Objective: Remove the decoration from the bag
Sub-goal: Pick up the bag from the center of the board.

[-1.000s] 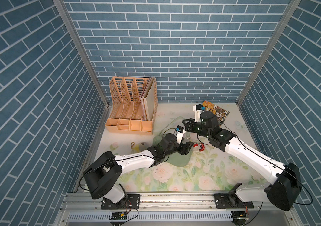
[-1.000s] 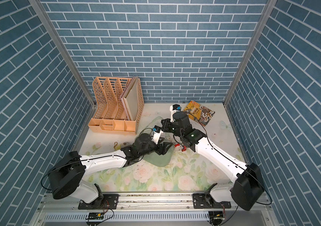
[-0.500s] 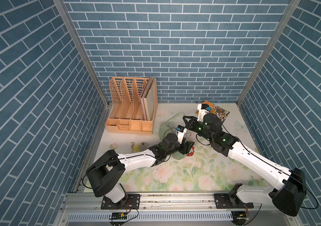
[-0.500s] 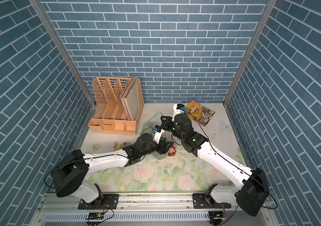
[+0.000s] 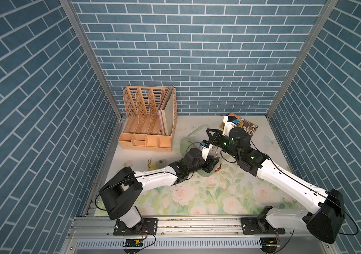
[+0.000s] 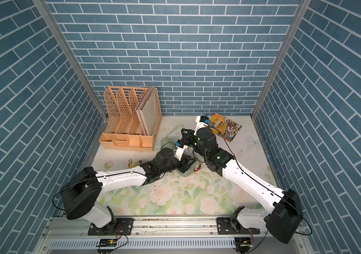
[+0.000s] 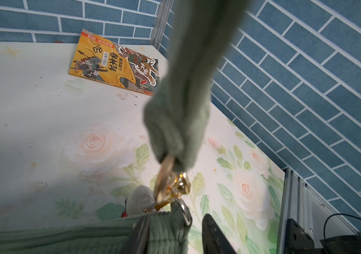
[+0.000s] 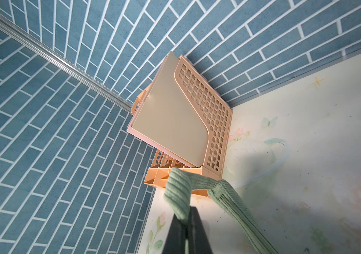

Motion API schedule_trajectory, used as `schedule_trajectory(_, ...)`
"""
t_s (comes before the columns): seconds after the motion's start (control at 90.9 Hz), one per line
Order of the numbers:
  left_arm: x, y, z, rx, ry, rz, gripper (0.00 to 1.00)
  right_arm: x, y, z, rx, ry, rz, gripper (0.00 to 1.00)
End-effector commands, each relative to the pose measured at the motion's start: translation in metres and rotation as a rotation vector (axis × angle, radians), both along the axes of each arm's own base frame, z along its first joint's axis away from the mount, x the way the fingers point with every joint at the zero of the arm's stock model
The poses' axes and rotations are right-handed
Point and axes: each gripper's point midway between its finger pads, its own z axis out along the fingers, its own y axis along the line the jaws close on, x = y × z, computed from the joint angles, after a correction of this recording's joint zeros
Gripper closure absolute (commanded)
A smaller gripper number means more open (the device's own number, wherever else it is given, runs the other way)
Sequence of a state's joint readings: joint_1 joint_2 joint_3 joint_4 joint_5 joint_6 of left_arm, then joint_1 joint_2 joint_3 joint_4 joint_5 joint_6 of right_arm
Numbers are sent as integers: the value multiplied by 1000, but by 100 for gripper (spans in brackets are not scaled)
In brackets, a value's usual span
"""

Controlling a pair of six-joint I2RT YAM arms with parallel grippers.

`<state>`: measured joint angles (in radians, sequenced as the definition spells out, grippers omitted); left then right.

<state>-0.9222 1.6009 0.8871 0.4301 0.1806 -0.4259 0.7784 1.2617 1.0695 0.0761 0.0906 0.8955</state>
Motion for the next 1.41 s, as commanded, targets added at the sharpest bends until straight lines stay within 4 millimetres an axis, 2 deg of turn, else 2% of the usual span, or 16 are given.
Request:
schedule_trajectory(0.0,1,-6,1,6,-2,-19,58,-6,-1,35,100,-55,2,100)
schedule_trajectory(0.253,6,-16,5,-14,19,-35,54,-7,-1,39,111,-63,-1,100)
schedule_trajectory(0.473,13,-17,10,-36,15,-1,59,-9,-4,44,120,-73,-20,100)
schedule_trajectory(0.517,14,-16,13,-41,12,11,55,-8,-6,44,120,-74,-29,100)
schedule_trajectory(0.528,15,-16,13,-40,12,15,50,-8,-6,43,120,-72,-31,100)
schedule_trajectory(0.572,16,-13,16,-45,6,31,43,-8,-8,43,121,-73,-42,100)
schedule_trajectory(0.649,15,-6,21,-62,-9,50,40,-8,-11,46,129,-77,-54,100)
schedule_trajectory(0.792,9,1,35,-119,-65,60,43,-10,-13,54,161,-82,-68,100)
schedule_trajectory(1.012,12,1,47,-128,-114,77,46,-13,-9,62,178,-88,-79,100)
schedule_trajectory(1.397,-11,3,40,-97,-101,-21,60,-16,-3,71,197,-99,-79,100)
